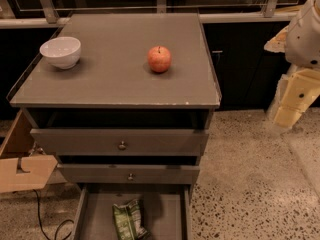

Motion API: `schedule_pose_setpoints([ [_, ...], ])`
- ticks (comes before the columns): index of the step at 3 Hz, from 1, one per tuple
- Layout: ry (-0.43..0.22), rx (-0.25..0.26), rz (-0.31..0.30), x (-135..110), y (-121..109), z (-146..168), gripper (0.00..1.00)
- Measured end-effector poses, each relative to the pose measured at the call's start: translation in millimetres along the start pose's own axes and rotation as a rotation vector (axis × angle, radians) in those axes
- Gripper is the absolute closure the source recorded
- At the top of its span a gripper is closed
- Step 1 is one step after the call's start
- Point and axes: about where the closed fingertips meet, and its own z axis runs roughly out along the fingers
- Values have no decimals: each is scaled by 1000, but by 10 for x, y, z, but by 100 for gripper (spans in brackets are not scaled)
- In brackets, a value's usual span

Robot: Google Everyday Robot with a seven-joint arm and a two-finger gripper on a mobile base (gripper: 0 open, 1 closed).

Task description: Pick green jalapeno chip bag from bottom drawer and place on counter

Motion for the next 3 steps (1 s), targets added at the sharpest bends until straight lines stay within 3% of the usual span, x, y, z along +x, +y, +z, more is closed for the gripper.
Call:
schedule_pose_setpoints([
  [1, -1, 2, 1, -9, 1, 34, 0],
  [2, -22, 34, 27, -220, 138, 702, 0],
  [3, -22, 34, 27, -220, 138, 702, 0],
])
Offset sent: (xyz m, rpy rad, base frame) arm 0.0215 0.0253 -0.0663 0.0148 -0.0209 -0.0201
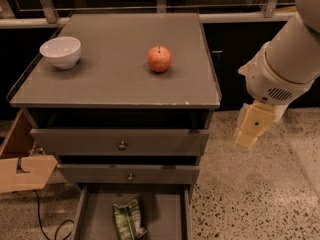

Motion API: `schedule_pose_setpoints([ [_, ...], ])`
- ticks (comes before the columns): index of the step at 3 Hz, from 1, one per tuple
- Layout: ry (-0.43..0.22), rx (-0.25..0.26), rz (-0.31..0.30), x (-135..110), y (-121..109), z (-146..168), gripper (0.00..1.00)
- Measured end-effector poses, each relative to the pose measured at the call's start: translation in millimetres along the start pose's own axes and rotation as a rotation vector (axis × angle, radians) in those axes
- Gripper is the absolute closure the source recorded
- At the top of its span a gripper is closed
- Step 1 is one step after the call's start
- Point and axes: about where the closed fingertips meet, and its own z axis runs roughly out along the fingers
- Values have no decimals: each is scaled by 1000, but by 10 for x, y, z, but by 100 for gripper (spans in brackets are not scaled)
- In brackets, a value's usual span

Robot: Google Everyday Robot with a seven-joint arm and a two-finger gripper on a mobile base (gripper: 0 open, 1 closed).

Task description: Pick green jalapeno chip bag from bottom drawer and place on counter

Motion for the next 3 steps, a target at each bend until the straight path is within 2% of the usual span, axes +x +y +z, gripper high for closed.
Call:
schedule_pose_setpoints([
  [2, 17, -30, 24, -181, 345, 516, 0],
  [3, 19, -70, 27, -270, 534, 784, 0],
])
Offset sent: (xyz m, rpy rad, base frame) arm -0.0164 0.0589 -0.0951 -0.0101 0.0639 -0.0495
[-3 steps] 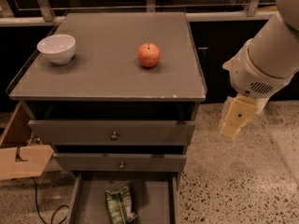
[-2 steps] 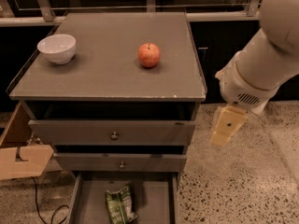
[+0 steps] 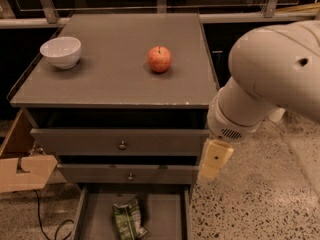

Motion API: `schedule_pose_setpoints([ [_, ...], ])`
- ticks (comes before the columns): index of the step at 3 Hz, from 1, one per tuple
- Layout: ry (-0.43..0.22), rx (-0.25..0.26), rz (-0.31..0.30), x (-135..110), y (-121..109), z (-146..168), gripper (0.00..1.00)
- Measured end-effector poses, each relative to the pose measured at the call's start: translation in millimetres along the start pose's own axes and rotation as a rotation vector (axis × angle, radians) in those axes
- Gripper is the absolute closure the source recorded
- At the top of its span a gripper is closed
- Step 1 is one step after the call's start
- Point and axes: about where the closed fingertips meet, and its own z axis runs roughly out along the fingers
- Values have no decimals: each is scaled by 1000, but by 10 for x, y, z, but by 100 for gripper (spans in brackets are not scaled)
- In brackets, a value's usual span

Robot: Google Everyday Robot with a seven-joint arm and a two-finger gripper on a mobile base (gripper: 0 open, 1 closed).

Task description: Pick green jalapeno chip bag from bottom drawer and place on counter

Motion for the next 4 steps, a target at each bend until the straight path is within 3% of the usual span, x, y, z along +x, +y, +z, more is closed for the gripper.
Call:
schedule_pose_setpoints([
  [1, 1, -7, -1, -9, 37, 36, 0],
  [2, -6, -45, -11, -105, 217, 211, 0],
  [4, -22, -50, 103, -310, 460, 666, 0],
])
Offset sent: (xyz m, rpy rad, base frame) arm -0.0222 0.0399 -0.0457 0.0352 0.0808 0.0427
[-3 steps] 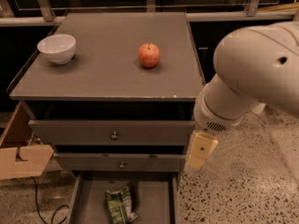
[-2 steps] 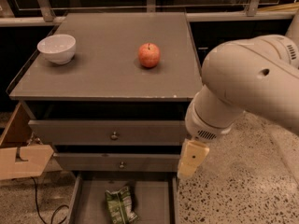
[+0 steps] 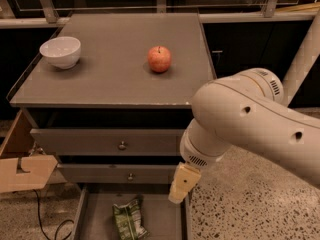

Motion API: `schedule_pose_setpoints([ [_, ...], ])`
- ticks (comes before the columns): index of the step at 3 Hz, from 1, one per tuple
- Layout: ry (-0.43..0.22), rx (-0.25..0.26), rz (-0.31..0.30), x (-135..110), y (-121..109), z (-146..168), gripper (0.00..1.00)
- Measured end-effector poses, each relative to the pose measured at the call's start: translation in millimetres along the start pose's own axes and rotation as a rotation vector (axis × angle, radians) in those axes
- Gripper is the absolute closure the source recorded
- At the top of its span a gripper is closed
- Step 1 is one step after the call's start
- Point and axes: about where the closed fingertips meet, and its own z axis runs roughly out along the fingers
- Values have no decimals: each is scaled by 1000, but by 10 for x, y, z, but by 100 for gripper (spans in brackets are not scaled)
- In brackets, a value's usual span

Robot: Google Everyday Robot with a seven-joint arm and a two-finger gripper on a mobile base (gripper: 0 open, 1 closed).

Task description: Pick green jalapeno chip bag from bottom drawer and place on counter

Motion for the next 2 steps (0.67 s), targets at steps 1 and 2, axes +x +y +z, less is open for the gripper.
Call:
schedule_pose_setpoints([
  [1, 0, 1, 5, -1, 0, -2, 0],
  [2, 9, -59, 24, -13, 236, 282, 0],
])
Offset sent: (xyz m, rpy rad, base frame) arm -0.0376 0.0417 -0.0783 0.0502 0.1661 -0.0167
